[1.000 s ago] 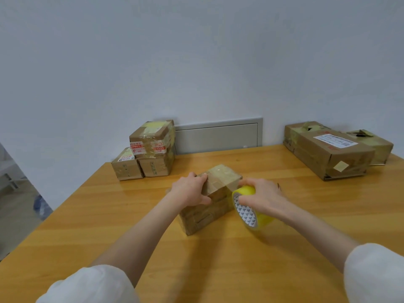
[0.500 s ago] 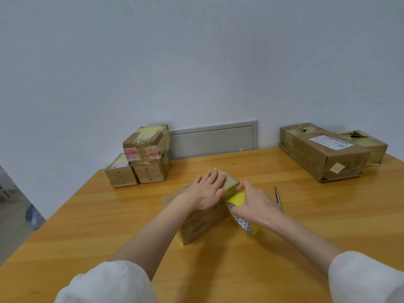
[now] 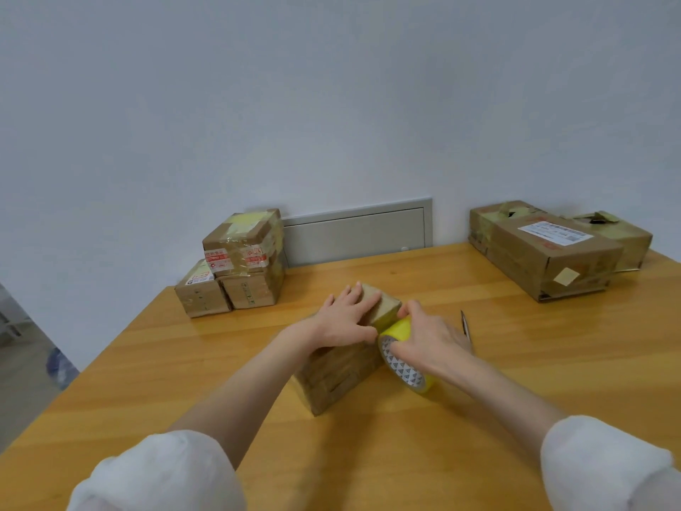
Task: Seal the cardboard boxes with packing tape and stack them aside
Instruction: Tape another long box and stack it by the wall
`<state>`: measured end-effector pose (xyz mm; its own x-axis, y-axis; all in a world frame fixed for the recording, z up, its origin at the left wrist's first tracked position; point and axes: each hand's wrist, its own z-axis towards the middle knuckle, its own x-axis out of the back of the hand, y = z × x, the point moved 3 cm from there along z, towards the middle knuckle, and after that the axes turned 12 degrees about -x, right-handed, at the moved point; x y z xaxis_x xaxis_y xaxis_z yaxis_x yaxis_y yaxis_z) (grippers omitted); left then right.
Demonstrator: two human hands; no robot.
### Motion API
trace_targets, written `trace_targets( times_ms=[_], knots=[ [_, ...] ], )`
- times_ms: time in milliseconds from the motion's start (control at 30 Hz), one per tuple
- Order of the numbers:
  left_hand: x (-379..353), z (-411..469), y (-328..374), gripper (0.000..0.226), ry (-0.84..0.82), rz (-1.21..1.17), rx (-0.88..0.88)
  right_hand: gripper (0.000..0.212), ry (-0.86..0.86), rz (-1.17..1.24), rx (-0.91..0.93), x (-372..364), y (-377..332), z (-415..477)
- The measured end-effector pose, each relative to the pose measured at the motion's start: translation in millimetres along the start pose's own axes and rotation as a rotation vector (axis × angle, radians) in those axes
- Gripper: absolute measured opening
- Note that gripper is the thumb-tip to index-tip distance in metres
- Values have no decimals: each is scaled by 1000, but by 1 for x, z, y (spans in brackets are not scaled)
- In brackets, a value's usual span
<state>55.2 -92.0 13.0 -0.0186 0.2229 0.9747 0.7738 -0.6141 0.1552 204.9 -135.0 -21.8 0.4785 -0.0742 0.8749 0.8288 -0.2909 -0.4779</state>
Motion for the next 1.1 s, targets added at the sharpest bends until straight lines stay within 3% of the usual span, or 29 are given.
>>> trace_targets(
  times_ms=[67, 167, 267, 400, 467, 533, 600, 700, 800, 933, 1100],
  knots=[
    [10, -9, -8, 88, 48, -72, 41, 44, -3, -5, 0, 0, 0, 0],
    [12, -27, -17, 100, 16, 53, 208, 46, -30, -8, 13, 3, -1, -2],
    [12, -37, -21, 91, 39, 53, 216, 55, -82, 13, 75, 15, -9, -1],
    [25, -53, -36, 58, 22, -526, 232, 66, -149, 402, 240, 65, -30, 8],
    [26, -60, -41, 43, -37, -634, 250, 69, -214, 555, 274, 79, -37, 9],
    [27, -63, -43, 35, 8, -521, 245, 63, -235, 606, 265, 77, -44, 11],
    [29, -60, -39, 39, 130, -165, 204, 52, -167, 621, 253, 70, -52, 11],
    [19, -56, -22, 73, 242, 182, 208, 49, -58, 613, 242, 62, -67, 16],
    [-1, -52, -14, 105, 170, 269, 252, 59, -38, 566, 253, 56, -76, 21],
    [-9, -47, -21, 98, 183, 303, 306, 70, -25, 424, 320, 46, -77, 20],
    [-7, -41, -27, 93, 112, 261, 346, 61, -25, 364, 295, 51, -88, 20]
  ],
)
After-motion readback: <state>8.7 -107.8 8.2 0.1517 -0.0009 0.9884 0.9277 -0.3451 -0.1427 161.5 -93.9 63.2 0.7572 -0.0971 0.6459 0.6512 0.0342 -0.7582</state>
